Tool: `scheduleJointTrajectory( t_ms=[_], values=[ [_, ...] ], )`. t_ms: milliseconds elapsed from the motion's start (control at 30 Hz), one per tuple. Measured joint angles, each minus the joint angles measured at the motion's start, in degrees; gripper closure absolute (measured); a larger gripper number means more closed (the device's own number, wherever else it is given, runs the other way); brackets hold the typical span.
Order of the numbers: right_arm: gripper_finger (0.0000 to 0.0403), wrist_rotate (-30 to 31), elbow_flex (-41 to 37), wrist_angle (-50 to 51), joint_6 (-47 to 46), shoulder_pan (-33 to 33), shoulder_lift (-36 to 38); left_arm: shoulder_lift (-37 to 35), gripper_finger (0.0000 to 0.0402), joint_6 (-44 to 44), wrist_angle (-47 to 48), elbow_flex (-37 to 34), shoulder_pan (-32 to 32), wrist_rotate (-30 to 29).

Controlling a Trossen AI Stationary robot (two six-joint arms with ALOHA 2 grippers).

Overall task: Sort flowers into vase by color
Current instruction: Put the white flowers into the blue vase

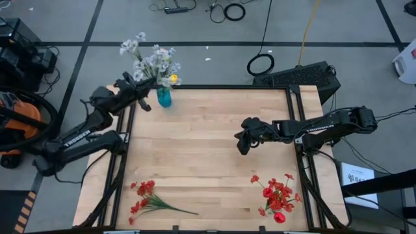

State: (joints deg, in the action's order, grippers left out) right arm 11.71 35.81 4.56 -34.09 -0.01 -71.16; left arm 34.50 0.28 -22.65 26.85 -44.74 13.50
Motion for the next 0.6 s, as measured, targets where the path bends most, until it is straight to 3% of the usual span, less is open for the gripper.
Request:
scheduleJointTrajectory(
  t_ms=[333,600],
  values=[
    [0.0403,2.6,0.0,0.0,0.3,0.0,0.0,1.9,0.0394,0.5,-0.2,-0.1,-8.2,-1.6],
    [0.0403,3.4,0.0,0.1,0.2,0.0,0.0,6.9,0.0394,-6.9,-15.9,-6.9,-12.4,-2.1]
  ],
)
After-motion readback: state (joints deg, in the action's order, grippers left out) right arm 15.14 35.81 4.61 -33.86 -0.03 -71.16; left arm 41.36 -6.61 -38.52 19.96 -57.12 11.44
